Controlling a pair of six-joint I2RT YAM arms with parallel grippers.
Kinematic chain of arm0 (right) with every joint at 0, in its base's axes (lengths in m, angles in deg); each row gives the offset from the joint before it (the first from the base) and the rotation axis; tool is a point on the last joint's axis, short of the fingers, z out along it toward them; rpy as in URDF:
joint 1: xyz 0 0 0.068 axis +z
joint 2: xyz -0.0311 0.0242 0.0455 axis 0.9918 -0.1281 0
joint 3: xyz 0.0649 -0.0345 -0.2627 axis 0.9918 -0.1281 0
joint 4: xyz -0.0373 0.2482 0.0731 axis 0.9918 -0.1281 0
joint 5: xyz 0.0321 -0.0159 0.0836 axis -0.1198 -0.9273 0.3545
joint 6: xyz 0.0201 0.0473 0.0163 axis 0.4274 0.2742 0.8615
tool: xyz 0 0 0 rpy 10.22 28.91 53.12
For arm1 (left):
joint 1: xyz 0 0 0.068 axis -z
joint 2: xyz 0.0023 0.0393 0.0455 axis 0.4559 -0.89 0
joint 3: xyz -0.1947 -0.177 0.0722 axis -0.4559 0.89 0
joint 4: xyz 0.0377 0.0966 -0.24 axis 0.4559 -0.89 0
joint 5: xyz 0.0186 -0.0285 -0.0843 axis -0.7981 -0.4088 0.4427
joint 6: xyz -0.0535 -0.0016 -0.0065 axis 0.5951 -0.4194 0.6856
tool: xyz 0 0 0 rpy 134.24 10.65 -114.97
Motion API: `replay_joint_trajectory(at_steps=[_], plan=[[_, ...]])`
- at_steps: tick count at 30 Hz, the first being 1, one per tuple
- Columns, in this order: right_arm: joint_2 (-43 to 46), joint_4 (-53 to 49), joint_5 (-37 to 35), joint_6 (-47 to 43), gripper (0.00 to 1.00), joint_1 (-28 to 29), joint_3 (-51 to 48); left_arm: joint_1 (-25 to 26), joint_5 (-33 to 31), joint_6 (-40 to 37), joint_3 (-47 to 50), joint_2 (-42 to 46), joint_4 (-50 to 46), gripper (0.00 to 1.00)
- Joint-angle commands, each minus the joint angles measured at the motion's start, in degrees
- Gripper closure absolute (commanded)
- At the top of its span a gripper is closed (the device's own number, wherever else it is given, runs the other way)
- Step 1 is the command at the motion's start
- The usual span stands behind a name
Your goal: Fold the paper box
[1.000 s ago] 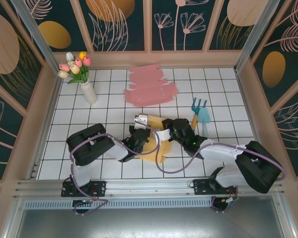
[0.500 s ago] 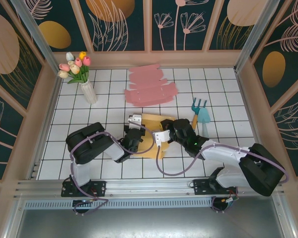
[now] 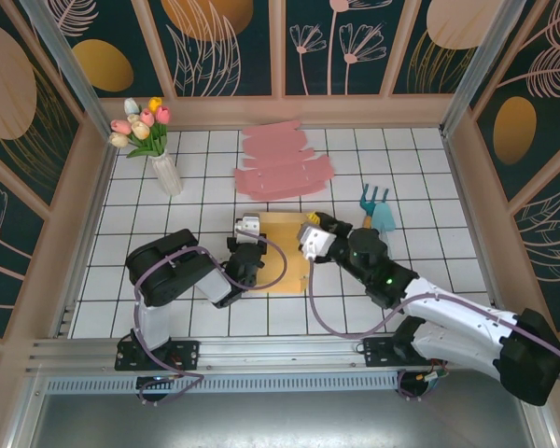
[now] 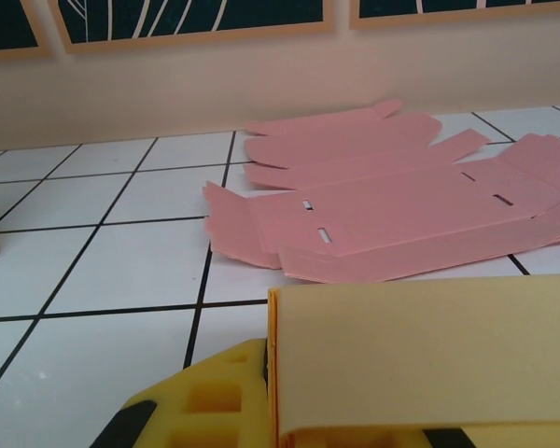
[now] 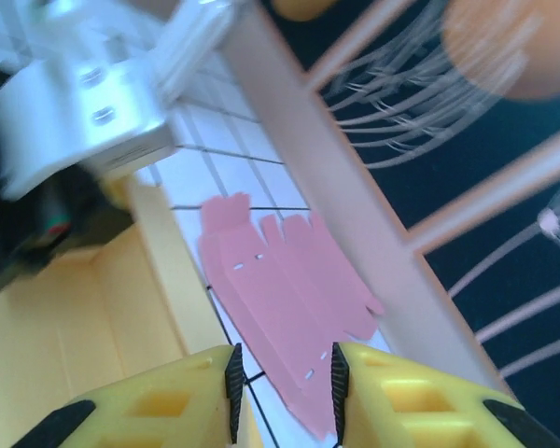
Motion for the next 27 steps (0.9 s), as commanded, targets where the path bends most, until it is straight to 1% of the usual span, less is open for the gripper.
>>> replay_joint_trajectory(at_steps=[1, 2, 3, 5, 9, 14, 17, 20, 24, 27], plan=[[-0.3, -0.1, -12.8, 30.2, 0.63, 0.2, 4.0, -0.4, -0.2, -4.4, 1.2, -1.5, 2.6, 1.00], [-1.3, -3.1, -15.2, 36.8, 0.60, -0.1, 5.6, -0.4, 0.2, -5.2, 1.0, -1.8, 3.1, 1.00], [-2.3, -6.8, -15.5, 42.8, 0.60, -0.6, 7.2, -0.4, 0.3, -5.8, 0.5, -2.3, 3.2, 1.00], [-4.7, -11.2, -14.6, 51.1, 0.60, -1.2, 9.5, -0.4, 0.2, -6.6, -0.6, -3.3, 3.2, 1.00], [-10.4, -12.4, -12.1, 62.2, 0.55, -1.5, 12.2, -0.4, 1.0, -7.2, -2.4, -5.7, 3.4, 1.00], [-17.6, -11.2, -7.2, 69.3, 0.52, -2.7, 15.5, -0.4, 0.6, -7.9, -3.6, -7.6, 2.6, 1.00], [-20.6, -11.4, -6.8, 71.3, 0.52, -3.3, 16.9, -0.4, 0.0, -8.2, -4.1, -8.6, 2.4, 1.00], [-22.3, -10.4, -6.7, 72.9, 0.51, -4.3, 16.7, -0.4, 0.3, -8.1, -4.3, -9.0, 2.3, 1.00], [-23.2, -8.5, -4.1, 75.4, 0.51, -5.8, 15.1, -0.4, 0.2, -8.1, -4.8, -9.2, 1.2, 1.00], [-23.7, -9.0, -3.8, 76.9, 0.51, -6.4, 14.7, -0.4, -0.2, -7.5, -5.0, -9.4, 1.0, 1.00]])
